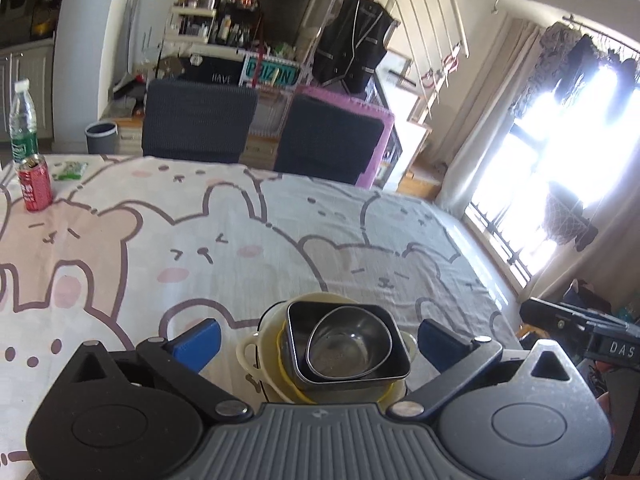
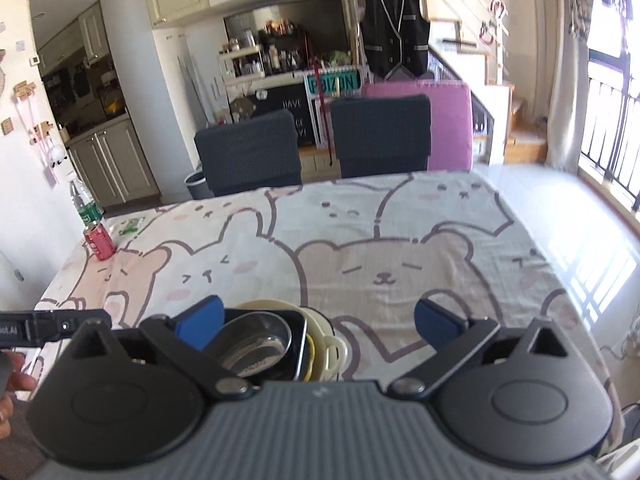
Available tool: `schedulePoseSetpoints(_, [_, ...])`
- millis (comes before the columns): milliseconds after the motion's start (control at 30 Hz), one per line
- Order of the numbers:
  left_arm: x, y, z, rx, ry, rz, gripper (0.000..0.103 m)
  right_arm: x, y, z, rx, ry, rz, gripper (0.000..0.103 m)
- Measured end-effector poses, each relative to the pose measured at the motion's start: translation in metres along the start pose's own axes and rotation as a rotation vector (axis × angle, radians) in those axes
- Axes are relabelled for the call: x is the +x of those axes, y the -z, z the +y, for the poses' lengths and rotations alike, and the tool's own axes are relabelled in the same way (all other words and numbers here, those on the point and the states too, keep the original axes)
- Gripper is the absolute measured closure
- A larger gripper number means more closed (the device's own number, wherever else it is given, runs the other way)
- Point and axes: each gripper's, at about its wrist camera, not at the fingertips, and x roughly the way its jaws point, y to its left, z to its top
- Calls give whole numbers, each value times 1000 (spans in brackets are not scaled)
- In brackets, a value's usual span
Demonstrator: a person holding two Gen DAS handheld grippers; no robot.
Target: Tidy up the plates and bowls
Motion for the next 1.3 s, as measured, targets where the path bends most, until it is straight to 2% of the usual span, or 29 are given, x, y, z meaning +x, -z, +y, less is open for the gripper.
schedulePoseSetpoints(133, [-23,6,-2,12,8,-67,0,-14,10,6,-11,0,-46,0])
schedulePoseSetpoints(300, [-46,17,-2,39,-27,-135,0,-35,26,15,-24,-12,-124,0])
schedulePoseSetpoints(633, [-78,52,-4,110,-85,-223,0,-56,58,26,-33,4,-187,0])
schedulePoseSetpoints(1000, [-85,99,-5,186,-187,-259,0,-60,88,31,-37,55,-214,0])
schedulePoseSetpoints(1300, [-77,111,0,158,-197,-282,0,-60,104,38,-89,53,-232,0])
